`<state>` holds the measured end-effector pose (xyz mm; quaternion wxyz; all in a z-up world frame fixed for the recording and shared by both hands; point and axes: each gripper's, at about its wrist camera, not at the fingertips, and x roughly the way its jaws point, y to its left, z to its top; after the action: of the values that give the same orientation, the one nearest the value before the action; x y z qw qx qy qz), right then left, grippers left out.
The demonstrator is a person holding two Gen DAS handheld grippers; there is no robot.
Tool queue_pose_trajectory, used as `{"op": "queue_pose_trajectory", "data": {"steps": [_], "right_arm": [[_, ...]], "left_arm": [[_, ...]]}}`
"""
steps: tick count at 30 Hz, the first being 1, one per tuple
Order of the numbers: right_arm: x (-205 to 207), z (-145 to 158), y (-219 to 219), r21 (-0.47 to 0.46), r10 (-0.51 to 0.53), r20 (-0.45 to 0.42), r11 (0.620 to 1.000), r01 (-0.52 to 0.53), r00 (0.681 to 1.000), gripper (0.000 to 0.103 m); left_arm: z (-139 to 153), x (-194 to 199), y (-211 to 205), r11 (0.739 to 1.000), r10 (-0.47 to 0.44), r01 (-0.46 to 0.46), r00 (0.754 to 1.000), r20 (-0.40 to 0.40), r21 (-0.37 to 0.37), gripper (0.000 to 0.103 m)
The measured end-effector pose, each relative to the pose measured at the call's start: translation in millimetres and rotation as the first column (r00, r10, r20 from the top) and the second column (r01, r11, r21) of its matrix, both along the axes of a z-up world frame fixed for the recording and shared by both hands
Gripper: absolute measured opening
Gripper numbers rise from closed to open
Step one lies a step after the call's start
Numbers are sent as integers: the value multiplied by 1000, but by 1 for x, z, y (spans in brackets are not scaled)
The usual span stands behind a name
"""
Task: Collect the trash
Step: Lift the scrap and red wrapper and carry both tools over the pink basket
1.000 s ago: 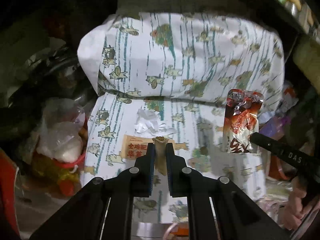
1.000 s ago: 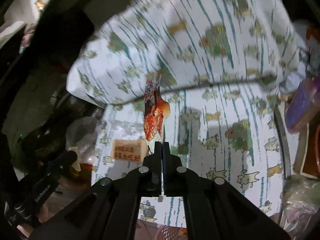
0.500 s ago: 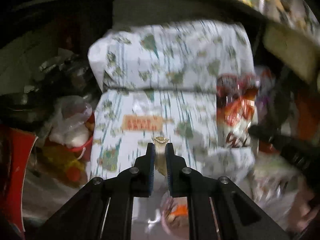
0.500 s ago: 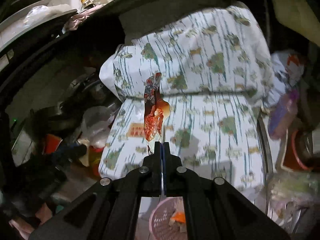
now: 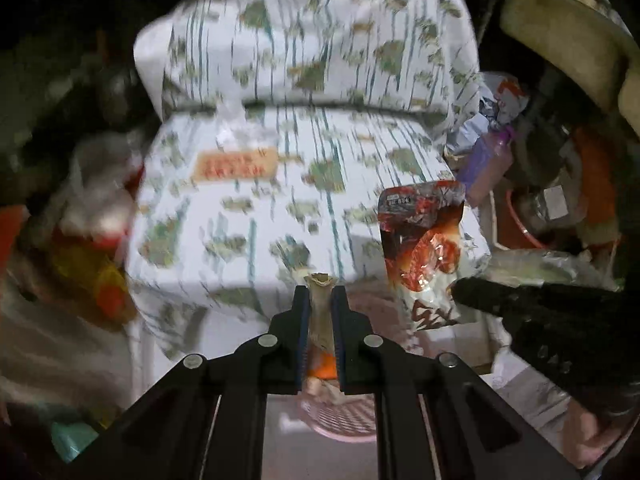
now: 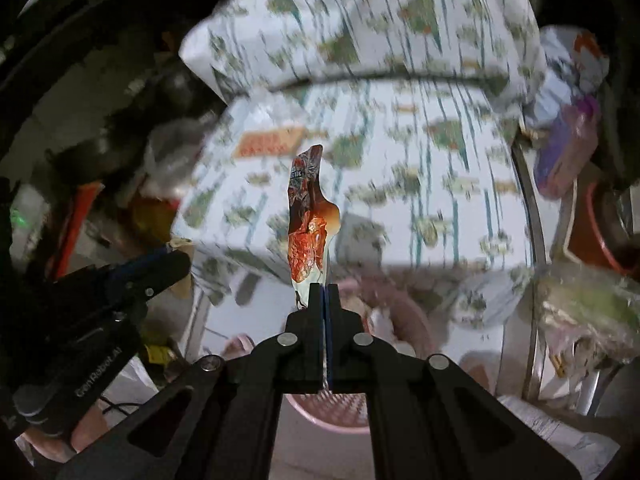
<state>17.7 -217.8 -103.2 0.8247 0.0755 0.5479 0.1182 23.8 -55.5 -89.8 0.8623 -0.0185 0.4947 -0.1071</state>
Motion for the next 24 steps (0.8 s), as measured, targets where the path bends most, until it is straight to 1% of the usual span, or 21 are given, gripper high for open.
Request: {"op": "queue_pose_trajectory", "data": {"steps": [1,2,4,5,7,8,10,15,18,21,24], "right_arm": [[2,-6,-1,-13,3,-16,1000,-3,1000,1],[4,-11,-3,-31,-1,-27,1000,0,1000,1],[7,-19,-5,-54,1,-46,999,-4,999,1],[9,-23,-6,-58,3,-57,998,-6,998,1],[9,-29,-7,-66,7,-71,998,-12,997,1],[9,-33,-8,-76,11,-76,997,-16,997,1],[10,-38,-8,-96,-3,-79,995,-5,997,1],[15,-48,-11,-60,-18,-124,998,10,992,1],[16,-50,-10,-66,-21,-133,998,12,991,1],[18,-56,-8,-76,-18,-161,997,6,987,1],[18,-62,-8,-69,-19,-194,998,6,981,1]], "left_arm": [[-7,3,2,1000,3,-4,999,-34,-29,12],[-11,4,2,999,7,-8,999,-50,-35,12],[-22,8,5,999,27,-28,997,-79,-16,12],[-26,9,6,999,29,-31,995,-91,-18,12],[-34,12,9,998,33,-39,991,-126,-44,12],[-38,13,12,997,35,-46,988,-150,-68,12],[-44,13,13,994,30,-48,983,-181,-93,12],[-55,15,9,997,22,-37,978,-206,-72,12],[-59,17,10,996,22,-42,973,-229,-82,12],[-58,16,10,995,3,-28,970,-244,-98,12],[-58,14,4,997,-14,-3,970,-242,-71,12]]}}
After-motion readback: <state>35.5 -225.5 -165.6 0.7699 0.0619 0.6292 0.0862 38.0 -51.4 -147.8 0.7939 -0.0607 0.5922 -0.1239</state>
